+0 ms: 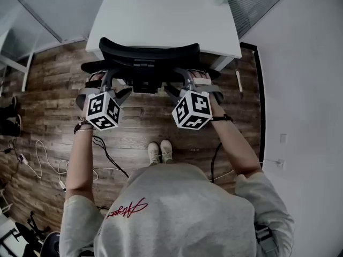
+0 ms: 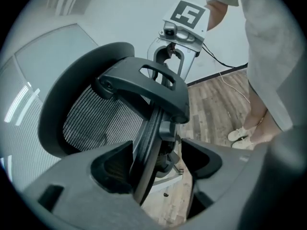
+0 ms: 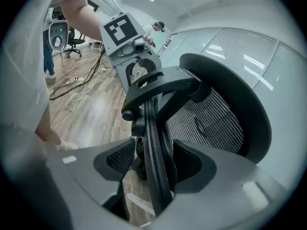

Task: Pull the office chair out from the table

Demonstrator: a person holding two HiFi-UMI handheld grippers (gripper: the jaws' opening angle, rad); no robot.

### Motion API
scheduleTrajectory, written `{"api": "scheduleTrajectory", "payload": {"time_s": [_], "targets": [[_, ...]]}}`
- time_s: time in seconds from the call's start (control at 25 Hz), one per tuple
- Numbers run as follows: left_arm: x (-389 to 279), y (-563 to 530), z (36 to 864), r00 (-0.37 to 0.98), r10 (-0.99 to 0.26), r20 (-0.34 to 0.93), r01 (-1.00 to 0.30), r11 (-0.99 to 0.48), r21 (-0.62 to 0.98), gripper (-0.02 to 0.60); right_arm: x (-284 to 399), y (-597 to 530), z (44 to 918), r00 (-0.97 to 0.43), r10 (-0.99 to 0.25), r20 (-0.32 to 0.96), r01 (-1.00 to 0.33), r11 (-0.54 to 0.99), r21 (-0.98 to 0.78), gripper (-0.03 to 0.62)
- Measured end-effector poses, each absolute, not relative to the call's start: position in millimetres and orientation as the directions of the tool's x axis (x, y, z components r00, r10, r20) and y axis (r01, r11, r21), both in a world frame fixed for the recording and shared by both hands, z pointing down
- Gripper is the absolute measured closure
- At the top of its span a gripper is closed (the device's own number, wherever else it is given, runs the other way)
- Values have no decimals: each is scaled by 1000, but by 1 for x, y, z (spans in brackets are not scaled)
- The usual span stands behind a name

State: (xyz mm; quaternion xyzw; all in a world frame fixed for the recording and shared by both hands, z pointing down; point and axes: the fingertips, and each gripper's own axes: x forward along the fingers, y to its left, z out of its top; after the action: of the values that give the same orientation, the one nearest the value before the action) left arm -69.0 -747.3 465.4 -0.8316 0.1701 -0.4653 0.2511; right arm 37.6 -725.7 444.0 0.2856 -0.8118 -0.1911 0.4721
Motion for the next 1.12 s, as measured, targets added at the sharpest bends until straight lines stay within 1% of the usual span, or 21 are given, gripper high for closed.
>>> {"api": "scheduleTrajectory", "payload": {"time_s": [0.12, 0.32, 0.44, 0.64, 0.68, 0.76, 0.88, 1.12], "targets": [[-68, -751, 472, 479, -520, 707, -6, -807, -590, 265, 39, -729, 449, -357, -656, 665, -251, 753, 608, 356], [-67, -755, 473, 460, -530, 712, -6, -804, -595, 275, 36, -735, 452, -345, -658, 670, -230, 751, 619, 359], [-67, -759, 478, 409, -543, 734, 54, -788, -613, 279, 34, -739, 457, -325, -659, 678, -201, 749, 632, 366], [-58, -763, 485, 384, -536, 752, 91, -788, -609, 287, 32, -742, 471, -309, -641, 702, -181, 765, 618, 398], [-57, -763, 486, 383, -533, 755, 97, -789, -606, 287, 33, -742, 472, -301, -643, 704, -169, 763, 624, 415], [-56, -762, 488, 376, -524, 765, 128, -788, -603, 305, 34, -743, 474, -285, -652, 702, -143, 753, 642, 459], [-55, -761, 495, 344, -521, 781, 202, -772, -603, 356, 35, -743, 476, -272, -665, 695, -118, 740, 662, 468], [-52, -759, 500, 335, -516, 788, 234, -765, -600, 377, 36, -742, 478, -274, -663, 696, -100, 740, 665, 479]]}}
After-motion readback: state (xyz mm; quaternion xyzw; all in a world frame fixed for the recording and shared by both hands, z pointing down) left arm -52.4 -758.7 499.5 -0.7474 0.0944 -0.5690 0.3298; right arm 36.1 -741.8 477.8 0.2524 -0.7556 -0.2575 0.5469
